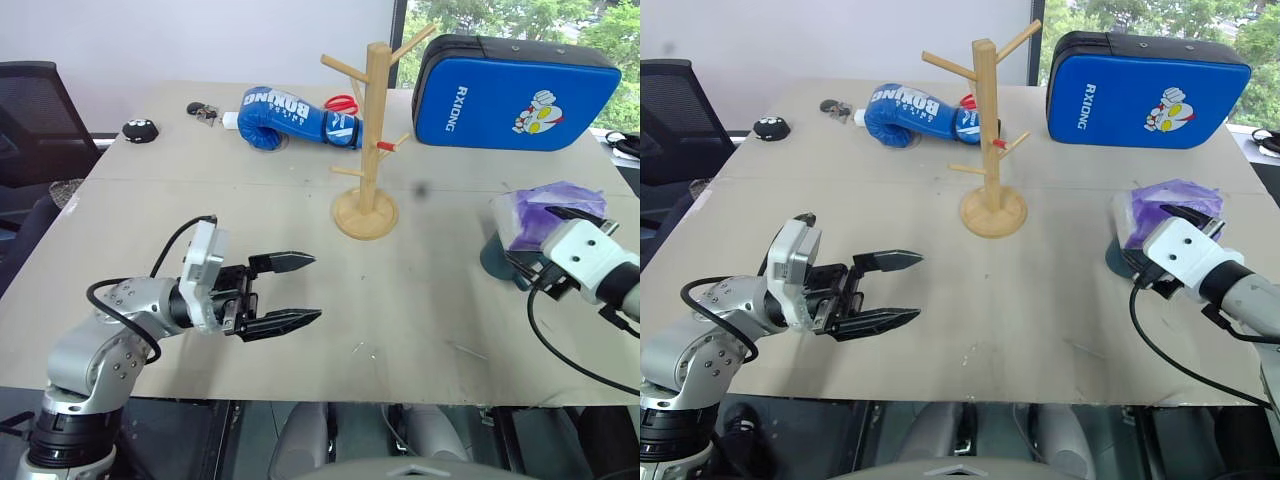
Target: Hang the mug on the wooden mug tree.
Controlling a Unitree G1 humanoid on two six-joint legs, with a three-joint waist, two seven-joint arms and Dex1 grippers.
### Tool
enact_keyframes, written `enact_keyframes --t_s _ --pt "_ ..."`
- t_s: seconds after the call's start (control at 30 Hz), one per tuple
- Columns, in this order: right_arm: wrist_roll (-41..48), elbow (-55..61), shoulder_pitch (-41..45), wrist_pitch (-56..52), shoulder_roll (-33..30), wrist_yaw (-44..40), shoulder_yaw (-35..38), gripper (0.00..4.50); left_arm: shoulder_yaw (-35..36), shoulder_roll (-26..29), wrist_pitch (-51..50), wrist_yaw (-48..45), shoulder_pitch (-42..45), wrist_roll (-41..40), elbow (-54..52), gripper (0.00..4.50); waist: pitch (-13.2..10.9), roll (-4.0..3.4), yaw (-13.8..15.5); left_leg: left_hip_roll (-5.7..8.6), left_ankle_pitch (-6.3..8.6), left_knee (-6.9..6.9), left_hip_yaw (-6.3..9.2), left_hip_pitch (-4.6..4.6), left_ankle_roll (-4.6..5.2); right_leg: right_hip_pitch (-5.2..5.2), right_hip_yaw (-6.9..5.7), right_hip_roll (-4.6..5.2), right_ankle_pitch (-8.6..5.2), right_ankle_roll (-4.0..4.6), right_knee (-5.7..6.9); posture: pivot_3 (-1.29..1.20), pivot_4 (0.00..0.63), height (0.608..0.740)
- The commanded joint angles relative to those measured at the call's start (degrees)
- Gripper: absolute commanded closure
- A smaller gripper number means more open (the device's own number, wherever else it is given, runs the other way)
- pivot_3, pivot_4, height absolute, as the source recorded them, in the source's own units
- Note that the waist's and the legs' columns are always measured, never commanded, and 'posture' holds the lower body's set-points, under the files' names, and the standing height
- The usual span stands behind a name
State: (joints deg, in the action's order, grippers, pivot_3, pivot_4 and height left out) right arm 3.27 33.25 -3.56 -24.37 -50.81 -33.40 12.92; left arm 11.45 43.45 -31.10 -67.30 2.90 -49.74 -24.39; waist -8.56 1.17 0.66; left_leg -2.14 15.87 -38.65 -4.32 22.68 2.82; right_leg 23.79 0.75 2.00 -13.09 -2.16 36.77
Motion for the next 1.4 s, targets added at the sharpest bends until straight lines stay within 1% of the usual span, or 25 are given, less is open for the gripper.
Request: enact_keyframes --t_s 0.03,0.17,0.2,0.23,0.27,0.3,0.37,0.47,0.5,0.6,0.7,0.8,0.87,0.93,1.03,1.17,1.27,1.4 --pt "-1.0 -0.8 2.4 1.5 0.5 -0.1 -0.9 0.01 2.3 0.6 0.2 0.5 -0.8 -1.3 -2.2 0.00 0.0 0.00 0.0 0.00 0.00 0.00 0.00 0.00 0.00 0.00 0.00 0.00 0.00 0.00 0.00 0.00 0.150 0.740" --pt "-1.2 -2.4 4.5 2.0 0.8 -0.7 -2.2 0.01 2.7 0.6 0.4 0.7 -1.7 -1.3 -2.5 0.00 0.0 -0.01 0.0 0.00 0.00 0.00 0.00 0.00 0.00 0.01 0.00 0.00 0.00 0.01 0.01 0.00 0.150 0.740" --pt "-1.2 -2.9 4.9 2.2 0.8 -0.8 -2.4 0.52 2.8 0.6 0.3 0.9 -1.8 -1.3 -2.7 0.00 0.0 -0.01 0.0 0.00 0.00 0.00 0.01 0.00 0.00 0.00 -0.01 0.00 0.00 0.01 0.01 0.00 0.150 0.740" --pt "-1.2 -3.3 5.1 2.3 0.9 -1.0 -2.6 0.73 2.9 0.6 0.3 1.0 -1.9 -1.3 -2.9 0.00 0.0 -0.01 0.0 0.00 0.00 0.00 0.01 0.00 0.00 0.00 -0.01 0.00 0.00 0.01 0.01 0.00 0.150 0.740" --pt "-1.4 -3.7 5.3 2.6 0.8 -1.2 -2.8 1.28 3.0 0.5 0.3 1.1 -2.1 -1.3 -3.0 0.00 0.0 -0.01 0.1 0.00 0.00 0.00 0.01 0.00 0.00 0.00 -0.01 0.00 0.00 0.01 0.01 0.00 0.150 0.740" --pt "-1.9 -4.1 5.4 3.1 0.6 -1.3 -3.1 1.60 3.1 0.5 0.4 1.1 -2.2 -1.2 -3.0 0.00 0.0 -0.01 0.1 0.00 0.00 0.00 0.01 0.01 0.00 0.00 -0.01 0.00 0.00 0.01 0.01 0.00 0.150 0.740" --pt "-2.7 -4.5 5.5 4.4 0.1 -1.9 -3.6 2.47 3.3 0.5 0.5 1.2 -2.5 -1.1 -3.1 0.00 0.0 -0.01 0.1 0.00 0.00 0.00 0.00 0.01 0.00 0.00 0.00 0.01 0.00 0.01 0.00 0.00 0.150 0.740" --pt "-2.4 -4.4 6.3 4.4 0.2 -2.4 -3.0 3.92 3.4 0.4 0.7 1.5 -3.0 -1.0 -3.2 0.00 0.0 -0.01 0.0 0.00 0.00 0.00 0.00 0.00 0.00 0.00 0.00 0.00 0.00 0.01 0.01 0.00 0.150 0.740" --pt "-2.3 -4.2 6.4 4.3 0.3 -2.6 -2.8 4.47 3.4 0.4 0.7 1.6 -3.1 -1.0 -3.2 0.00 0.0 -0.01 0.0 0.00 0.00 0.00 0.00 0.00 -0.01 0.00 -0.01 0.00 0.00 0.01 0.01 0.00 0.150 0.740" --pt "-0.9 -3.1 7.3 3.2 0.8 -3.1 -1.7 4.47 3.0 0.1 1.0 1.9 -3.2 -0.8 -3.3 0.00 0.0 -0.01 0.0 -0.01 0.00 0.00 0.01 0.00 -0.01 0.00 -0.01 0.00 0.01 0.01 0.02 0.00 0.150 0.740" --pt "1.8 -1.4 9.5 0.1 1.4 -2.7 1.0 4.47 2.7 -0.1 1.2 2.0 -3.1 -0.6 -3.2 0.00 0.0 -0.01 0.0 -0.01 -0.01 0.00 0.00 0.00 -0.01 0.00 0.00 0.00 0.01 0.01 0.02 0.00 0.150 0.740" --pt "4.4 -0.1 11.3 -3.0 1.4 -2.6 4.6 4.47 2.7 0.0 1.2 2.0 -2.9 -0.7 -3.0 0.00 0.0 -0.02 0.0 -0.01 0.00 0.00 0.00 0.00 -0.01 0.01 0.00 0.00 0.01 0.02 0.02 0.00 0.150 0.740" --pt "5.8 -0.4 13.5 -5.4 0.5 -2.2 8.5 4.47 2.4 -0.1 1.1 1.9 -2.3 -1.1 -2.9 0.00 0.0 -0.03 0.1 -0.01 0.00 0.00 0.00 0.01 -0.01 0.01 -0.01 0.00 0.01 0.02 0.01 0.00 0.150 0.740" --pt "5.2 -2.7 15.0 -6.0 -1.3 -1.8 12.1 4.47 2.0 -0.4 1.0 1.9 -1.4 -1.6 -2.8 0.00 0.0 -0.03 0.2 0.00 0.00 0.00 0.00 0.02 -0.01 0.01 0.00 0.01 0.01 0.02 0.01 0.00 0.150 0.740" --pt "1.6 -8.7 13.5 -3.7 -3.9 -1.0 15.4 4.47 1.7 -1.5 0.5 2.5 0.6 -2.9 -3.0 0.00 0.0 -0.02 0.3 0.03 0.00 -0.01 0.03 0.03 0.00 -0.02 -0.04 0.03 0.01 0.02 -0.01 0.00 0.150 0.740" --pt "-1.1 -17.9 10.4 1.1 -4.0 0.4 16.4 4.47 0.8 -2.5 -1.1 4.1 3.9 -5.2 -4.1 0.00 0.0 0.01 0.1 0.03 0.00 -0.01 0.02 0.03 0.00 -0.03 -0.02 0.02 0.01 0.02 -0.03 0.00 0.150 0.740" --pt "-3.8 -29.2 10.6 7.0 -3.5 3.4 14.2 4.47 0.0 -2.9 -2.8 5.4 6.6 -7.3 -5.1 0.00 0.0 -0.04 -0.1 0.04 0.00 -0.01 -0.03 0.01 0.00 -0.02 0.06 0.00 0.02 0.01 0.00 0.00 0.150 0.740" --pt "-6.6 -42.3 12.3 14.6 -0.9 6.1 8.4 4.47 -0.4 -2.9 -4.3 7.2 9.3 -8.9 -5.6 0.00 0.0 -0.03 -0.9 0.03 -0.01 -0.01 -0.08 -0.06 0.00 -0.03 0.14 -0.06 0.02 0.01 0.04 0.00 0.150 0.740"
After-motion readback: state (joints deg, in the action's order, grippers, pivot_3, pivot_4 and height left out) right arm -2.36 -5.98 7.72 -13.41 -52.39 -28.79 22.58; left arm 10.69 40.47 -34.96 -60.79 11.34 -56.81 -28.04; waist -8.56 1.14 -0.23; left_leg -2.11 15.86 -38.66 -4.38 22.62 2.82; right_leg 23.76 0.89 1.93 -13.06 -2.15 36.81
